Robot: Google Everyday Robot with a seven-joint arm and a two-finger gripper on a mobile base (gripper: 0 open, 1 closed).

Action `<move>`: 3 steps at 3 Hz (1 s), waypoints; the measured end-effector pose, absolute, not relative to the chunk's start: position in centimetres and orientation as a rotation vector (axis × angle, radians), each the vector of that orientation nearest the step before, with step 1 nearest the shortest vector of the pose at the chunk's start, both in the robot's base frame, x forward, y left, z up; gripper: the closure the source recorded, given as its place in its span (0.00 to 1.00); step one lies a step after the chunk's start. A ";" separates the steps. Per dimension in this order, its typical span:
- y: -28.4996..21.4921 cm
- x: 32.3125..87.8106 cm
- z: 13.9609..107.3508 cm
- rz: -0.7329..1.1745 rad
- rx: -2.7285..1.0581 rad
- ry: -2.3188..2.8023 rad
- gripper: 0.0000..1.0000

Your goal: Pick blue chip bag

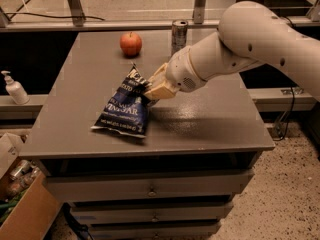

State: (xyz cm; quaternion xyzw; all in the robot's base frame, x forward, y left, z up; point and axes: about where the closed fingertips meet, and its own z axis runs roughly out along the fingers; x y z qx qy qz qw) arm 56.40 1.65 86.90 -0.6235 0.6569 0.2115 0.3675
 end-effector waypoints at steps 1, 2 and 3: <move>2.0 56.1 88.9 0.626 -1.513 1.683 1.00; 2.2 55.4 91.7 0.774 -1.340 1.645 1.00; 2.1 54.5 95.3 0.914 -1.144 1.575 1.00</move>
Offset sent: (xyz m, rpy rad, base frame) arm -0.0195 -0.0045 0.1008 0.5694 0.1685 -0.1463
